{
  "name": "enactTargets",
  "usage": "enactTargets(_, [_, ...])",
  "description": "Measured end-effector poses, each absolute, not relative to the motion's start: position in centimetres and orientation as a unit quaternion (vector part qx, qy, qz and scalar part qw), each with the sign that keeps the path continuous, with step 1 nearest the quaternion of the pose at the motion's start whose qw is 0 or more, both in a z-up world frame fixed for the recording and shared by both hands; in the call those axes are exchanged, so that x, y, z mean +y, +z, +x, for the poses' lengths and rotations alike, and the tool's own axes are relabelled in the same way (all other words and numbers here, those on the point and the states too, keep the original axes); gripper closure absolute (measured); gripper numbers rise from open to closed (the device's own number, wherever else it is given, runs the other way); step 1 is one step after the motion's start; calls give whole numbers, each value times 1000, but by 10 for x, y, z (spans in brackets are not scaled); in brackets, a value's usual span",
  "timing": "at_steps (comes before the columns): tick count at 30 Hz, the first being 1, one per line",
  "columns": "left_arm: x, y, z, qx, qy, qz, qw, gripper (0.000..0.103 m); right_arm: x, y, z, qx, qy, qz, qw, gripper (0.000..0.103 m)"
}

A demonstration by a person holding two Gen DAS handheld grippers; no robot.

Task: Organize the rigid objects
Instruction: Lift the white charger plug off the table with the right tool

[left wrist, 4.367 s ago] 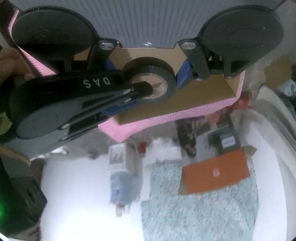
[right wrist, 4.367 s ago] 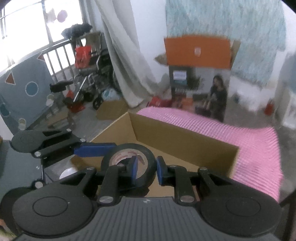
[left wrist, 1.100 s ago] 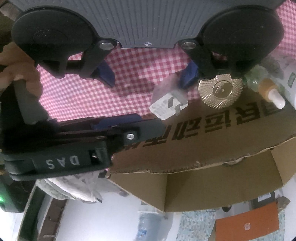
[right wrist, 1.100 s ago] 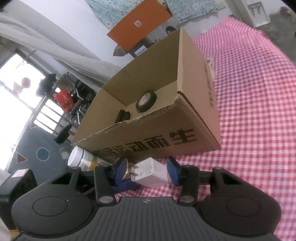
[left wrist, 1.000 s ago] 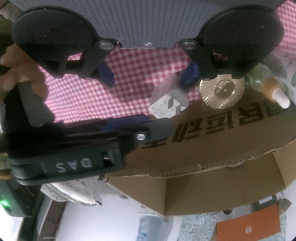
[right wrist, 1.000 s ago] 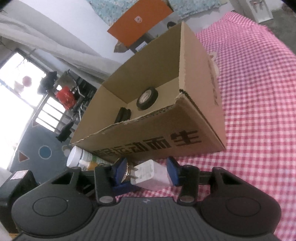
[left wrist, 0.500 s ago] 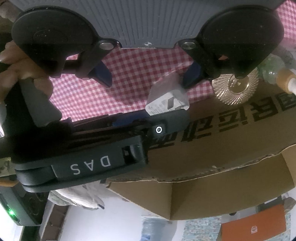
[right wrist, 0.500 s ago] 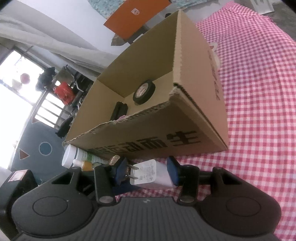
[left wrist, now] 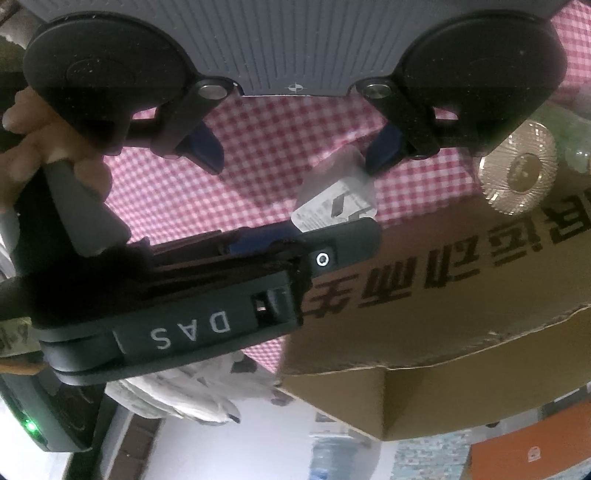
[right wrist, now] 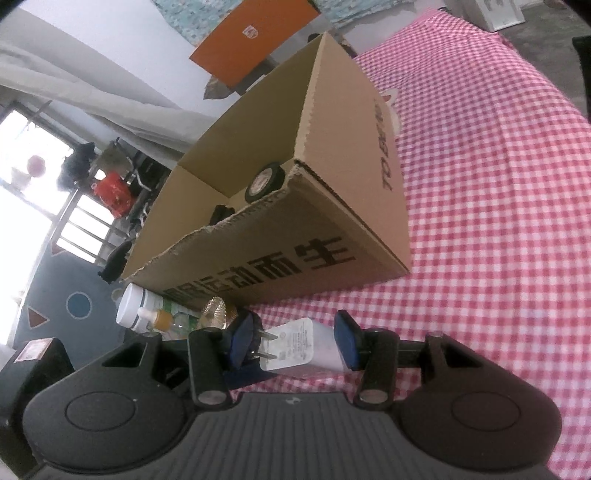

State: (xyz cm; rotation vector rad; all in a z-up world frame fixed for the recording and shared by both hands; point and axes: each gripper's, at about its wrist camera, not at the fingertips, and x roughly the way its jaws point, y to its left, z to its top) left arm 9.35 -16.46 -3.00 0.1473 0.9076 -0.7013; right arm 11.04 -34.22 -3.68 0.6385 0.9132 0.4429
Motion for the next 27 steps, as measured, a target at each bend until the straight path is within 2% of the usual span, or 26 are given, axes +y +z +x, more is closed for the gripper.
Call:
enactTargets(9, [-169,-31,82,421,-342,79,837,19,-351,-37,93,428,192,305,829,51])
enactTargets(16, [-166,-32,71,408,-338,84,844,25,-358,-38,79,422,192,318,827,51])
enactTargets(20, [-162,-32,66,395,-326,88,855,26,-369,-35,71,410,183,333,829,51])
enactTargets(24, [-162,-36,71,398,-317,96,855,38,-380,-38,69,405,171,346,829,51])
enactTargets(27, [-160,-38,74,397,-308,98,859,43,-379,-43,72,413,173,346,825,52])
